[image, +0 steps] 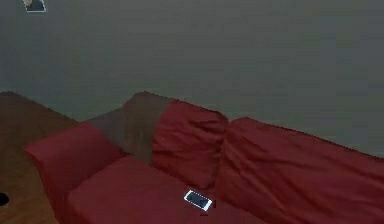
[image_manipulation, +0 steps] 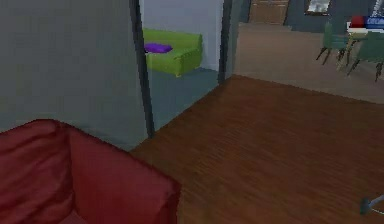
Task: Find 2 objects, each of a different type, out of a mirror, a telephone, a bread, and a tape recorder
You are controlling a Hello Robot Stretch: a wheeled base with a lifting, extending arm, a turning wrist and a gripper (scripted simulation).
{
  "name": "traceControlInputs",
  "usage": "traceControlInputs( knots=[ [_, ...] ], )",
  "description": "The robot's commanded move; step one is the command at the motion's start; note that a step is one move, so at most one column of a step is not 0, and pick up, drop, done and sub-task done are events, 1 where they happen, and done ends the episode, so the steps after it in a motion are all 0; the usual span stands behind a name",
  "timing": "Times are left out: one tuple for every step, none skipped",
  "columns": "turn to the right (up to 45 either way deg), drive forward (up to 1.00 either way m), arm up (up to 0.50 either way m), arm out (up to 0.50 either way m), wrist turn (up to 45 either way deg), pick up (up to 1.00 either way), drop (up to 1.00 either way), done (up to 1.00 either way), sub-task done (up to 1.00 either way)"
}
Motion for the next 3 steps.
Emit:
traceControlInputs(
  knots=[
    [0.0, 0.00, 0.00, 0.00, 0.0, 0.00, 0.00, 0.00, 1.00],
    [45.0, 0.00, 0.00, 0.00, 0.0, 0.00, 0.00, 0.00, 0.00],
    [45.0, 0.00, 0.00, 0.00, 0.0, 0.00, 0.00, 0.00, 0.00]
  ],
)
